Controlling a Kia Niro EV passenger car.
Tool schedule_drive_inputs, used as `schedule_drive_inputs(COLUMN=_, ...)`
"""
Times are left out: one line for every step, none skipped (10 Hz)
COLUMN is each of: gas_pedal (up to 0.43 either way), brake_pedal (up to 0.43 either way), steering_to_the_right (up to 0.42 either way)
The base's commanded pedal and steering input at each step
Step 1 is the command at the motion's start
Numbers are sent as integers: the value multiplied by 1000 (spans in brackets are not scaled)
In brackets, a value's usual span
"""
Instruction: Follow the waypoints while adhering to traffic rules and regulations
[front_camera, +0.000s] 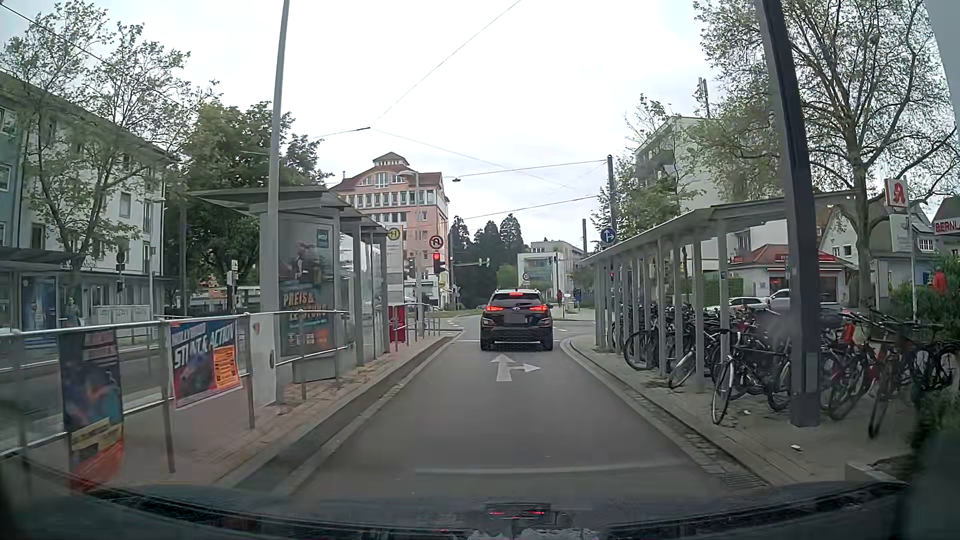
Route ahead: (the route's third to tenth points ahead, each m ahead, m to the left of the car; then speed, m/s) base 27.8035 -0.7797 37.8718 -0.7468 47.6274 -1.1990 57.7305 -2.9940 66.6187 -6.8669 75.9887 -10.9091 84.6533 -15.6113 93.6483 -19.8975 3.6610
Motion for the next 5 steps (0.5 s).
schedule_drive_inputs(gas_pedal=0, brake_pedal=6, steering_to_the_right=0)
schedule_drive_inputs(gas_pedal=0, brake_pedal=6, steering_to_the_right=0)
schedule_drive_inputs(gas_pedal=0, brake_pedal=6, steering_to_the_right=0)
schedule_drive_inputs(gas_pedal=0, brake_pedal=6, steering_to_the_right=0)
schedule_drive_inputs(gas_pedal=0, brake_pedal=0, steering_to_the_right=0)
